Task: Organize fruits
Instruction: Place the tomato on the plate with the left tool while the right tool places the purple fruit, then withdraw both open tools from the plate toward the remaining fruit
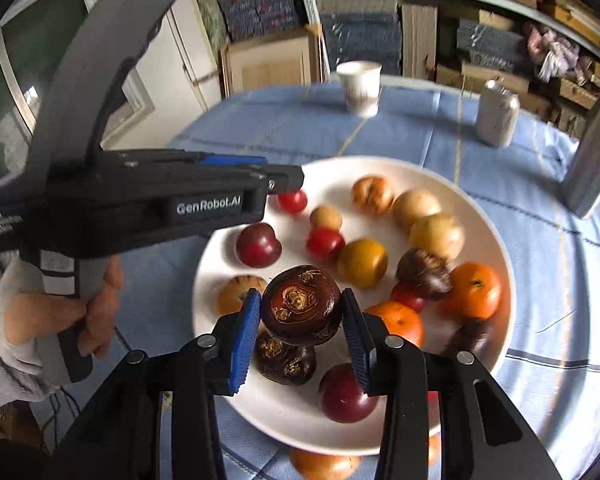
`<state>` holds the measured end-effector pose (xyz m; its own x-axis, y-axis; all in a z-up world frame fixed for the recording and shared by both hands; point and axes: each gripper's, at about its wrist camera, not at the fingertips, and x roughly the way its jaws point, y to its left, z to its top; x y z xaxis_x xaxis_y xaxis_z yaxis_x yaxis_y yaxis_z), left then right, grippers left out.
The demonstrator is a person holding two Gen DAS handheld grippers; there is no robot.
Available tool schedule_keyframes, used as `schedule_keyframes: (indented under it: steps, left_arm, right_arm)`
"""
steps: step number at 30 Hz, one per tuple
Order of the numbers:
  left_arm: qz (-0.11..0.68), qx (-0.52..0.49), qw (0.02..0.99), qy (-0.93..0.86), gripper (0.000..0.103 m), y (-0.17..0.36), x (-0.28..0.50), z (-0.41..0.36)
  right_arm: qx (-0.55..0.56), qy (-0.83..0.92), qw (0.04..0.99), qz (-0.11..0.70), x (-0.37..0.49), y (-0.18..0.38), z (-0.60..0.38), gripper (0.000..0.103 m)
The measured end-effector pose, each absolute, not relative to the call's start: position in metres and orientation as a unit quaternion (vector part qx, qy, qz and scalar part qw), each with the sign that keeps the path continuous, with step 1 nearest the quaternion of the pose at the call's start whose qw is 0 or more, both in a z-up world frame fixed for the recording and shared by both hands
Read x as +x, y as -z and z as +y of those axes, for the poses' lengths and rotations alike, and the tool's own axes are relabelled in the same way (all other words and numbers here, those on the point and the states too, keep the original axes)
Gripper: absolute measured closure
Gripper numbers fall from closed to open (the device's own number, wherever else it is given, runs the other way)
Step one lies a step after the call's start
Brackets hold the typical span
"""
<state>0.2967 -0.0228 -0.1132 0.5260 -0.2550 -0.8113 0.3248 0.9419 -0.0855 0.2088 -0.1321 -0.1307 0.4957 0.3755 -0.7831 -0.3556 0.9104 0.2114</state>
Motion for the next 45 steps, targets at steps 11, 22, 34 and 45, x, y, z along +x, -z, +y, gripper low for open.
schedule_keyframes:
  steps: [11,22,34,45]
  left_arm:
    - [0.458,0.020,0.876,0.147,0.048,0.115,0.293,-0.006]
    - [0.427,0.039,0.892,0.141,0.037,0.077,0.209,0.014]
    - [0.477,0.062,0.854,0.195,0.029,0.135,0.117,-0.043]
    - [0.495,0.048,0.844,0.202,0.027,0.159,0.117,-0.089]
  right_arm:
    - [0.018,-0.205,0.876,0.437,0.208,0.115,-0.142,0.060]
    - [0.048,-0.139,0.938,0.313,0.132,0.032,-0.220,0.034]
    - [0.118,-0.079,0.886,0.441,0.030,0.132,-0.265,0.032]
    - [0.131,-0.036,0.886,0.443,-0.011,0.130,-0.299,0.025]
